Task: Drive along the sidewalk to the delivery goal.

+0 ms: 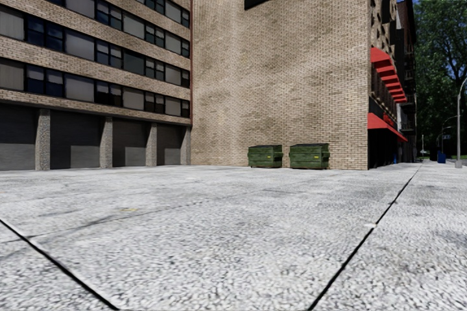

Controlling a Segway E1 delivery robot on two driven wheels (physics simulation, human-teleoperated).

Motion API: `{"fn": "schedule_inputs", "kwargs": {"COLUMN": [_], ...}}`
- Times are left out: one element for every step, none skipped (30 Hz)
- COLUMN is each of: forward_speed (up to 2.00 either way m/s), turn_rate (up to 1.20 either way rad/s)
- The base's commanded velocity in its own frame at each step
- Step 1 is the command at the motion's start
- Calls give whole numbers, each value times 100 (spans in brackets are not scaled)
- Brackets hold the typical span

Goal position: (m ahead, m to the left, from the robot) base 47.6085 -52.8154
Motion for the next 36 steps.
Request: {"fn": "schedule_inputs", "kwargs": {"forward_speed": [200, 200, 200, 200, 200, 200, 200, 200, 200, 200, 200, 200, 200, 200, 200, 200, 200, 200, 200, 200, 200, 200, 200, 200, 200, 200, 200, 200, 200, 200, 200, 200, 200, 190, 190, 164], "turn_rate": [-33, -37, -37, -42, -49, -51, -51, -52, -52, -52, -52, -52, -52, -52, -52, -52, -52, -52, -52, -52, -52, -52, -52, -52, -52, -52, -52, -52, -52, -52, -52, -54, -62, -68, -68, -70]}}
